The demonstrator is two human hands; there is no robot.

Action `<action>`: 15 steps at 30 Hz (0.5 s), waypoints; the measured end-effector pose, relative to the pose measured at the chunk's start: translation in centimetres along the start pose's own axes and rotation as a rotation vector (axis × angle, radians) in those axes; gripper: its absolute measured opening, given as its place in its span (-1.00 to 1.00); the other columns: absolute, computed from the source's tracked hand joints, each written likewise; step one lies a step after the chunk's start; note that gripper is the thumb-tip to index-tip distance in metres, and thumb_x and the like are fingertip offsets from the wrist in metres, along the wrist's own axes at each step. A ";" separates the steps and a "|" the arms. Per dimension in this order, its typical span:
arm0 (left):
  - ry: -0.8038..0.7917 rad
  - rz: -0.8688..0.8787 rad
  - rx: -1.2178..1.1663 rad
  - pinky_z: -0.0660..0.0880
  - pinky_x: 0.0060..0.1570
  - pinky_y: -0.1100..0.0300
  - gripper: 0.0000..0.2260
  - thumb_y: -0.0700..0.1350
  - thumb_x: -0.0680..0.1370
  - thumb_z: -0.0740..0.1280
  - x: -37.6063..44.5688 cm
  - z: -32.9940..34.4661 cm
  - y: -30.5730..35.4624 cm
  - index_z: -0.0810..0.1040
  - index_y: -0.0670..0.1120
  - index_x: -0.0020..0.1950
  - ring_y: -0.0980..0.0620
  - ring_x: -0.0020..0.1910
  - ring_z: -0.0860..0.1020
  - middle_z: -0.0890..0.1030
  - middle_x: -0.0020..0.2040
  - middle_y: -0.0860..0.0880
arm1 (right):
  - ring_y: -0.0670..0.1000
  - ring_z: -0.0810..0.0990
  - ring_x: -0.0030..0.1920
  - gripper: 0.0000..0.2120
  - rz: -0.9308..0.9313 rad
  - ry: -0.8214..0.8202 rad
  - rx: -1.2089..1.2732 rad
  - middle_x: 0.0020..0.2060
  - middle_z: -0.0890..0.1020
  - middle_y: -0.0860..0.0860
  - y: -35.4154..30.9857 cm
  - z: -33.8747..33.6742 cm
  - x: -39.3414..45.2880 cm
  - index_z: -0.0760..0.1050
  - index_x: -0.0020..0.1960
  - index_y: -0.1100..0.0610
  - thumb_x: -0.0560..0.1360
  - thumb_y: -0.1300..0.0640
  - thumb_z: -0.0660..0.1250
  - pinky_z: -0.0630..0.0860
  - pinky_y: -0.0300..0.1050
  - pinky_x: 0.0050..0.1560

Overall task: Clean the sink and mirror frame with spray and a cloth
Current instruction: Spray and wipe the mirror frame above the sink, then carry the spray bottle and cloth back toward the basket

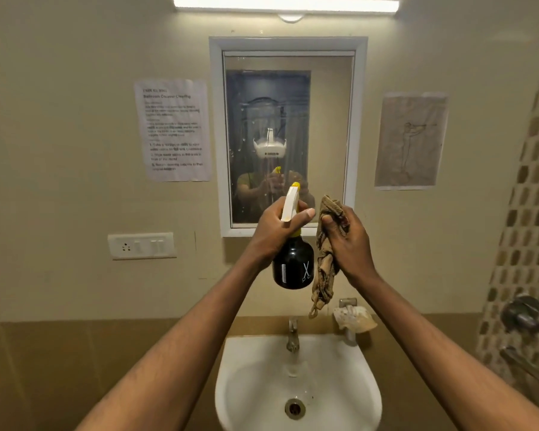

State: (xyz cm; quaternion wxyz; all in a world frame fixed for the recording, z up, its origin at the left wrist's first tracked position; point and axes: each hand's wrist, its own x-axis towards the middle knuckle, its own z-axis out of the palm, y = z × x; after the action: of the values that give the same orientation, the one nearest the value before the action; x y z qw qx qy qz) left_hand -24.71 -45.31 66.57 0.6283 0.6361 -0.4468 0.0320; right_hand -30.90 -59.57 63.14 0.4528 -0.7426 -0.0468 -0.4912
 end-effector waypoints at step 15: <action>0.154 -0.119 0.102 0.50 -0.10 0.31 -0.68 0.00 0.50 0.40 -5.8 -6.1 -3.2 0.49 -0.06 0.21 0.07 -0.01 0.58 0.59 0.09 -0.09 | 0.03 0.56 0.09 -0.68 0.064 -0.097 0.083 0.05 0.61 0.05 1.3 7.4 -2.5 0.48 0.20 -0.01 0.52 -0.13 0.25 0.49 0.14 0.14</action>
State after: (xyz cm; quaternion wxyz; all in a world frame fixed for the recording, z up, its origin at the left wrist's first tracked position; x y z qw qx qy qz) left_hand -23.02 -37.82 61.89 0.6285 0.6882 -0.3564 0.0659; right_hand -26.45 -54.08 59.56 0.4961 -0.7473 -0.0653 -0.4373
